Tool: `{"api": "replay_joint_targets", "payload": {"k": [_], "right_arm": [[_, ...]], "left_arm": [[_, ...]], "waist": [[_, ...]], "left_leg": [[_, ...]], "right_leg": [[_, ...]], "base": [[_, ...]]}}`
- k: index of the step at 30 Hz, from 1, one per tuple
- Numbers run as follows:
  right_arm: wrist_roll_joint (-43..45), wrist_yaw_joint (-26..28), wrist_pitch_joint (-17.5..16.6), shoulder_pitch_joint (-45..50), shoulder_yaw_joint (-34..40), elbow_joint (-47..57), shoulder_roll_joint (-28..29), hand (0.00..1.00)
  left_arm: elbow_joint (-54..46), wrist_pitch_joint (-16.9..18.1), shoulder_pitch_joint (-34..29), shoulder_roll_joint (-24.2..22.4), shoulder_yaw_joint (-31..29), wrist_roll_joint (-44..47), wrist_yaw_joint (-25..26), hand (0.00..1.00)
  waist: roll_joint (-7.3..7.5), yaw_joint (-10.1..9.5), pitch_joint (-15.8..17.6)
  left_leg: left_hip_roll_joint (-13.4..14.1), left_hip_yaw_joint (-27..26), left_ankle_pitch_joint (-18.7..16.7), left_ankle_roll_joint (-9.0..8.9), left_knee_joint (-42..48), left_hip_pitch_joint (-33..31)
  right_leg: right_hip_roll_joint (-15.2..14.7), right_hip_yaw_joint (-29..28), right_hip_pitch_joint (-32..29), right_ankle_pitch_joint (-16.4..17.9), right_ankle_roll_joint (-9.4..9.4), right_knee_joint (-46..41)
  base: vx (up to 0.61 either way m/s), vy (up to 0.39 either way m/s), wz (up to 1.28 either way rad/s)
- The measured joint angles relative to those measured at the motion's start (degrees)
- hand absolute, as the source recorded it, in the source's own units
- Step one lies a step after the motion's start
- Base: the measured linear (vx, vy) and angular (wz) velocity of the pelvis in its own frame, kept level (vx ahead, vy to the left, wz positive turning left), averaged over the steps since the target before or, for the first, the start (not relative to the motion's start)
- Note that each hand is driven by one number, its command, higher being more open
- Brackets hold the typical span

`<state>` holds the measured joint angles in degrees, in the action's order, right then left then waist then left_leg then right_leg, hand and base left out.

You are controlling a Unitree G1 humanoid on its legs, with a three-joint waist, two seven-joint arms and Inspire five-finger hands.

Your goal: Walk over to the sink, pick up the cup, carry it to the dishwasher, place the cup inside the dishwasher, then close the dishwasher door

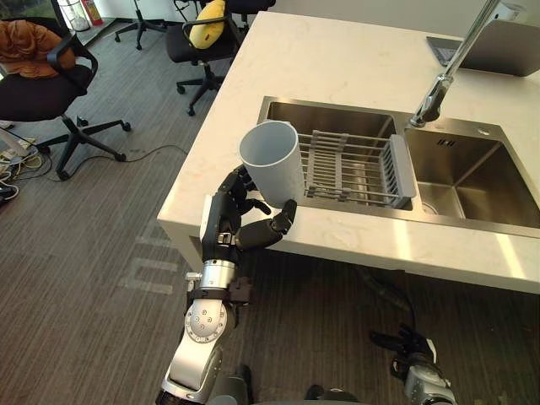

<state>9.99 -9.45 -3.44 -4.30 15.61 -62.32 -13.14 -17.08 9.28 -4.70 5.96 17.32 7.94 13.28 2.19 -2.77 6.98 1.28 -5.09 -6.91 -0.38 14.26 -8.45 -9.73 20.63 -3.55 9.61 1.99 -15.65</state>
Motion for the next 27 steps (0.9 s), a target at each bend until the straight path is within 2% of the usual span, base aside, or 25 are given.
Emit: {"api": "replay_joint_targets", "payload": {"k": [8,12,13,14,15,16,17,18,19,21,22,24,25,26,27], "right_arm": [[0.27,0.88,0.46,0.06,0.85,-4.33,-5.14,0.90],[1.72,1.91,0.45,0.23,3.24,-7.06,-7.80,0.90],[1.76,2.13,0.41,0.23,3.74,-7.16,-7.99,0.90],[2.31,2.50,0.10,0.25,4.41,-7.99,-8.56,0.90],[2.50,2.91,0.12,0.36,5.16,-8.92,-9.68,0.90],[2.61,2.94,0.12,0.34,5.89,-9.02,-9.78,0.90],[3.03,3.11,0.10,0.35,6.68,-8.73,-9.96,0.90],[3.49,3.54,0.10,0.51,6.66,-8.69,-11.18,0.90],[3.49,3.73,0.11,0.55,6.67,-8.70,-11.80,0.90],[3.48,4.34,0.10,0.37,6.71,-8.60,-12.58,0.90],[3.45,3.94,-0.09,0.43,6.23,-6.53,-10.83,0.90],[2.94,1.72,-0.24,0.69,3.33,-3.34,-7.10,0.90],[2.13,0.28,-0.22,1.42,0.22,-0.83,-4.05,0.90],[1.04,-0.60,-0.33,2.81,-3.62,2.77,-0.57,0.90],[0.14,-0.54,-0.06,2.52,-6.08,3.26,3.46,0.90]], "left_arm": [[-0.83,0.01,-3.21,-0.18,-3.20,0.03,0.16,0.30],[-1.53,0.01,-4.83,-0.32,-5.07,0.21,0.20,0.30],[-1.93,0.01,-5.12,-0.36,-5.11,0.56,0.21,0.30],[-2.98,0.00,-5.40,-0.50,-4.96,1.62,0.18,0.30],[-4.27,0.01,-5.71,-0.87,-4.73,2.23,-0.05,0.30],[-4.80,0.04,-5.63,-1.02,-4.77,2.26,-0.08,0.30],[-5.53,0.18,-5.40,-1.07,-4.94,2.27,-0.10,0.30],[-5.90,0.73,-5.17,-1.46,-4.99,2.39,-0.56,0.30],[-5.98,1.04,-5.13,-1.76,-4.99,2.66,-1.03,0.30],[-6.07,1.62,-5.10,-1.74,-5.08,3.71,-1.99,0.30],[-6.10,1.60,-5.18,-1.72,-5.74,4.48,-2.53,0.30],[-6.21,1.60,-5.63,-1.94,-5.97,4.48,-2.30,0.30],[-6.31,1.50,-5.86,-1.74,-5.72,4.21,-1.82,0.30],[-6.40,1.29,-5.89,-1.81,-5.41,3.76,-1.19,0.30],[-6.77,0.72,-5.91,-2.06,-4.68,3.17,-0.55,0.30]], "waist": [[-0.49,-0.35,-0.77],[-0.81,-1.06,-1.16],[-0.85,-1.19,-1.16],[-0.82,-0.89,-1.12],[-1.21,-0.64,-1.18],[-1.39,-0.63,-1.30],[-1.44,-0.52,-1.34],[-2.30,0.44,-1.86],[-2.66,0.75,-2.09],[-2.41,0.50,-2.17],[-2.81,0.58,-2.51],[-1.74,0.73,-1.91],[-0.94,0.71,-1.68],[-0.96,1.13,-1.64],[-1.01,1.91,-1.66]], "left_leg": [[-0.57,2.04,1.40,0.54,-0.80,-0.56],[-1.56,6.75,5.32,0.05,-3.58,-1.92],[-1.72,6.78,6.29,0.03,-4.06,-2.39],[-2.10,4.68,8.78,0.58,-6.14,-3.14],[-0.47,-4.74,7.86,3.15,-7.04,-3.33],[0.69,-9.81,6.73,4.35,-5.47,-3.98],[3.13,-17.92,4.39,5.90,-2.88,-4.40],[5.43,-24.71,3.29,6.03,-0.58,-4.24],[5.48,-25.00,3.56,5.30,-0.04,-4.25],[3.42,-23.07,2.81,5.88,1.09,-4.78],[2.12,-21.24,1.25,6.18,2.85,-6.06],[0.45,-20.56,0.03,6.77,3.55,-5.84],[-0.48,-19.82,-0.71,7.05,3.60,-5.37],[-1.73,-17.93,-1.64,7.64,4.83,-5.53],[-3.18,-15.53,-2.40,8.84,5.38,-5.20]], "right_leg": [[-0.05,1.56,-0.14,0.24,0.26,-0.81],[-0.21,7.31,0.96,0.67,-0.34,-0.43],[-0.31,8.42,1.03,0.71,-0.40,-0.42],[-1.38,11.74,1.37,0.82,-0.79,-0.22],[-1.71,15.29,1.70,0.95,-1.33,-0.45],[-2.03,16.62,1.79,1.12,-1.59,-0.91],[-2.50,18.42,2.23,1.22,-1.73,-1.18],[-3.20,21.68,3.47,1.74,-1.44,-1.89],[-3.59,22.49,3.71,2.51,-0.91,-2.96],[-6.17,23.57,3.81,4.58,0.83,-6.40],[-8.29,24.30,3.63,5.91,2.11,-8.96],[-10.67,24.85,4.16,6.80,3.75,-11.23],[-12.06,25.04,4.67,6.87,5.35,-12.79],[-13.68,20.15,3.35,5.92,3.98,-18.75],[-14.23,10.77,-0.40,3.36,0.02,-25.75]], "base": [[-0.04,-0.018,0.12],[-0.05,-0.083,0.69],[-0.12,-0.066,1.06],[-0.15,0.006,1.27],[-0.16,0.056,1.33],[-0.10,0.075,1.09],[-0.04,0.067,1.13],[0.00,0.052,1.12],[-0.03,0.079,1.04],[-0.05,0.112,0.63],[-0.04,0.132,0.60],[-0.01,0.135,0.49],[0.03,0.103,0.59],[0.09,0.105,0.92],[0.14,0.112,1.03]]}}
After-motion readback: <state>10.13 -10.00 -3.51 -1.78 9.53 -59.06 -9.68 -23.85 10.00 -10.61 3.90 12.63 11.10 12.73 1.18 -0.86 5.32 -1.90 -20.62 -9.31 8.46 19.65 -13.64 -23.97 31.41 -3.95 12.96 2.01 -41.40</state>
